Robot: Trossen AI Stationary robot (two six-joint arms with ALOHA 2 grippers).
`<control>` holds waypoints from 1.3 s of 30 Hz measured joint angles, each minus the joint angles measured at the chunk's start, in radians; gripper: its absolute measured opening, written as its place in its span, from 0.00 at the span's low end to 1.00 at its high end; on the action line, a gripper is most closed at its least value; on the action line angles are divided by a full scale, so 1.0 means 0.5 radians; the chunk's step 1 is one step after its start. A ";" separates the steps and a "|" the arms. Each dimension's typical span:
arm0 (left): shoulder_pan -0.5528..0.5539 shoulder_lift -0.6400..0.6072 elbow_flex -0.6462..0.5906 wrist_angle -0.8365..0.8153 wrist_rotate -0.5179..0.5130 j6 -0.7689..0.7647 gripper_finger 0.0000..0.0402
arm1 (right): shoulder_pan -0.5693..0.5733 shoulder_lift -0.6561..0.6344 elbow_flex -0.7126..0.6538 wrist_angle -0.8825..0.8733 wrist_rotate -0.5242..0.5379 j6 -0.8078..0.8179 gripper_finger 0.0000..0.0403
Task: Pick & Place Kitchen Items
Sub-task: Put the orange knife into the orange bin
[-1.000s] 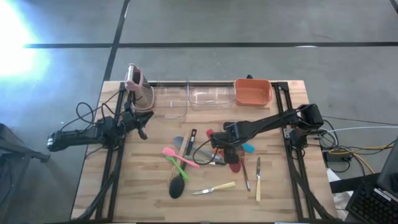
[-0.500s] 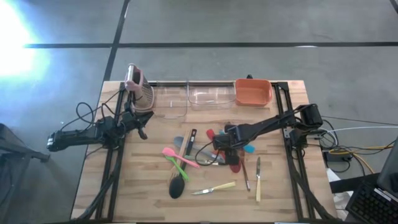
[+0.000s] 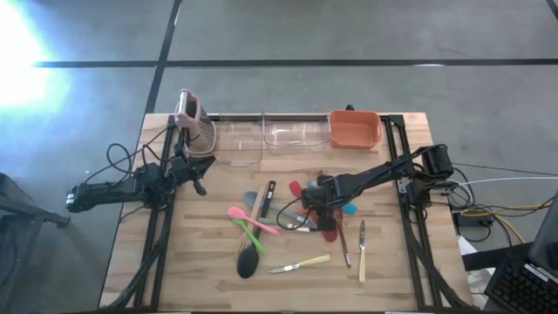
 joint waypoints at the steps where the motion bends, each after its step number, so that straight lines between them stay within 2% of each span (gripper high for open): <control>1: 0.000 0.000 0.000 0.000 0.000 0.000 0.08 | -0.003 0.000 0.000 0.000 -0.005 0.003 0.30; 12: 0.000 0.000 0.000 0.000 0.000 0.000 0.08 | -0.013 0.012 0.062 0.002 0.027 -0.022 0.06; 23: 0.000 0.000 0.000 0.000 0.001 -0.001 0.08 | -0.013 0.010 0.058 -0.009 0.016 -0.009 0.05; 28: 0.000 0.000 0.000 0.000 0.001 0.000 0.08 | -0.015 0.008 0.139 -0.087 0.015 -0.006 0.05; 35: 0.000 -0.001 0.000 0.000 0.000 0.000 0.08 | -0.013 0.005 0.402 -0.456 0.024 -0.054 0.05; 39: 0.000 0.000 0.000 0.000 0.001 0.000 0.08 | -0.013 0.005 0.584 -0.750 0.137 -0.107 0.05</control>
